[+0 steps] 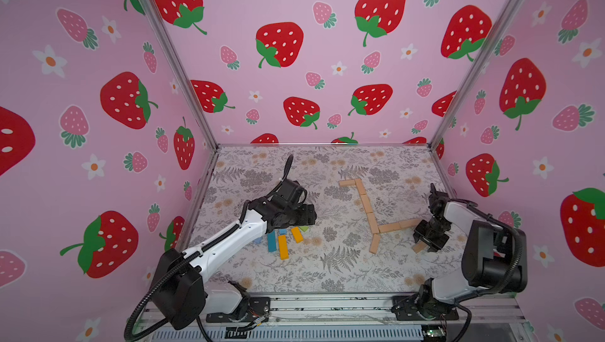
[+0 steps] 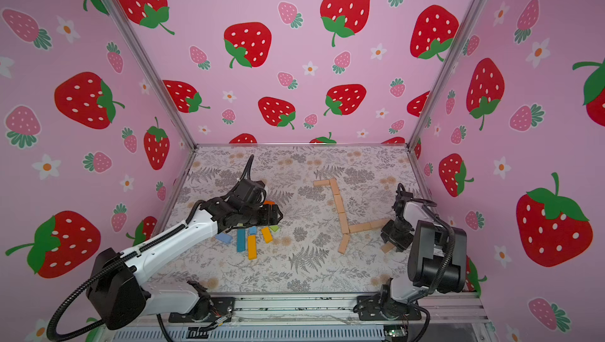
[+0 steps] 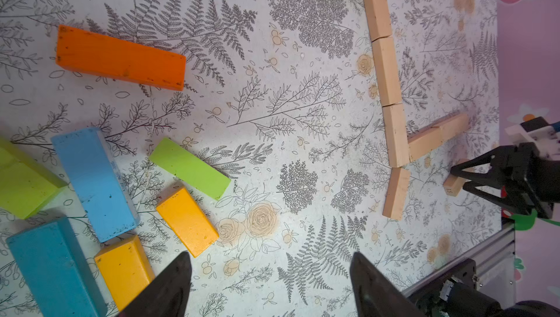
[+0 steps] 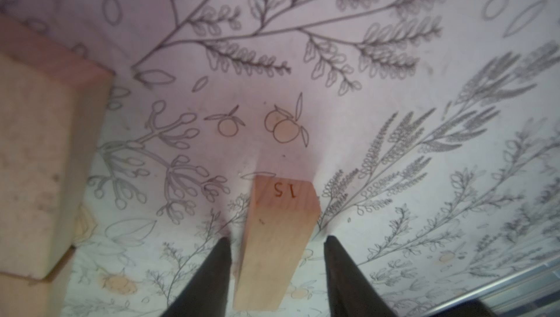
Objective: Assemble a giraffe with building blocks
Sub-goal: Pick up the building block from the center of the board, then assemble the building block at the center of the board.
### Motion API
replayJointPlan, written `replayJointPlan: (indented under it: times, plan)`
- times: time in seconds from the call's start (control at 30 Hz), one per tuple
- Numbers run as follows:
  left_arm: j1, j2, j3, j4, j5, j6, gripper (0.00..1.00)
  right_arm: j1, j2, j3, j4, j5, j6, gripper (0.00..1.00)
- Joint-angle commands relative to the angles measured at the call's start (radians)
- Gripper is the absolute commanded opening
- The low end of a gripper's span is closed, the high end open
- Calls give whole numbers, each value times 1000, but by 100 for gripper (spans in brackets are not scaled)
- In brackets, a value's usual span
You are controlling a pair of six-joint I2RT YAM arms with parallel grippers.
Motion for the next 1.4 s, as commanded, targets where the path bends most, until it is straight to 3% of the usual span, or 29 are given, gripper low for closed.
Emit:
replayJointPlan:
  times: [0.0,0.13,0.27,0.47,0.63,0.83,0.97,1.37]
  plan:
    - [5,-27,-1,2,1,8,83,-13,3,-9,-6,13,-6,29]
    - [7,-31,2,0,-1,6,83,-19,-33,10,-50,30,-56,9]
    - [7,-32,12,-8,-1,12,83,-24,-91,65,-130,47,-135,0]
    - [7,-25,26,-9,4,23,83,-27,-214,206,-253,99,-316,0]
    - [7,-28,37,-13,-1,34,83,-39,-273,293,-249,-10,-433,0]
    - [7,-45,25,-5,-7,39,83,-41,-203,380,-358,29,-673,0]
    - [7,-60,16,2,-2,38,83,-39,-200,374,-355,-24,-746,0]
    - [-7,-102,-1,3,-1,56,83,-40,-57,324,-353,136,-984,0]
